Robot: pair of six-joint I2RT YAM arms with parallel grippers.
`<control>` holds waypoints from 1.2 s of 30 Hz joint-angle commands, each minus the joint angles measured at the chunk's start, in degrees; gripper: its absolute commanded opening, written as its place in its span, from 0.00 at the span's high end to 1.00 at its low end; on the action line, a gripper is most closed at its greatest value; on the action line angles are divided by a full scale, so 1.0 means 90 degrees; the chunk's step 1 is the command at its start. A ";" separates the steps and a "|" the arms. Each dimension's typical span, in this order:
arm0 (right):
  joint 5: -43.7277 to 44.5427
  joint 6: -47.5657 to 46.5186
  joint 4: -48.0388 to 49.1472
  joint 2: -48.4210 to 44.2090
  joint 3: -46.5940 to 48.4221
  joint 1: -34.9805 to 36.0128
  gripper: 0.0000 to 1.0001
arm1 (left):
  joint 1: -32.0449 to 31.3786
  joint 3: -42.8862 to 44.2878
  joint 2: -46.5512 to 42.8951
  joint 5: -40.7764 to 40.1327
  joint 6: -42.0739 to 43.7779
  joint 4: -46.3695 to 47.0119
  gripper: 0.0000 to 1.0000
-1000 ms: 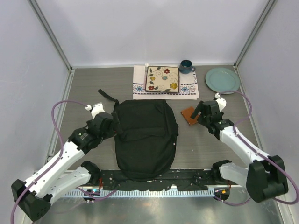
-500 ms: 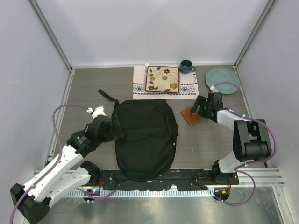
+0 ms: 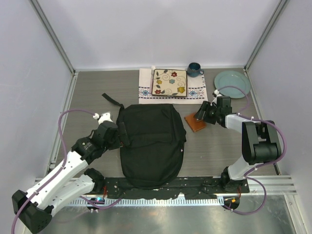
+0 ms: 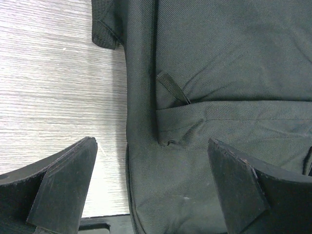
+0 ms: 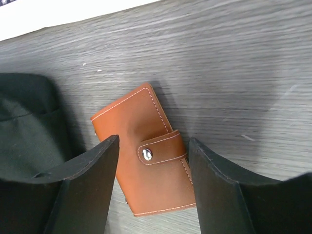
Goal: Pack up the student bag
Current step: Pick up the personal item from the center of the board.
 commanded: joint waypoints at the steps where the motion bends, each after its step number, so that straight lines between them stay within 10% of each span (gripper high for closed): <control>1: -0.1075 0.0247 0.0397 -0.0032 -0.0364 0.0035 0.39 | 0.0022 -0.0035 0.0061 0.0158 0.0148 0.0261 0.00; 15: -0.2775 0.1575 0.2653 0.0026 -0.1136 0.0230 0.50 | 0.0022 -0.0103 0.0188 0.0285 0.0118 0.0427 0.01; 29: -0.2512 0.1703 0.2529 0.0045 -0.1117 0.0532 0.62 | 0.0022 -0.0181 0.0198 0.0314 0.0040 0.0457 0.01; 36: -0.1819 0.1303 0.1757 -0.0061 -0.0892 0.0816 0.99 | 0.0032 -0.0162 0.0101 0.0275 0.0011 0.0350 0.00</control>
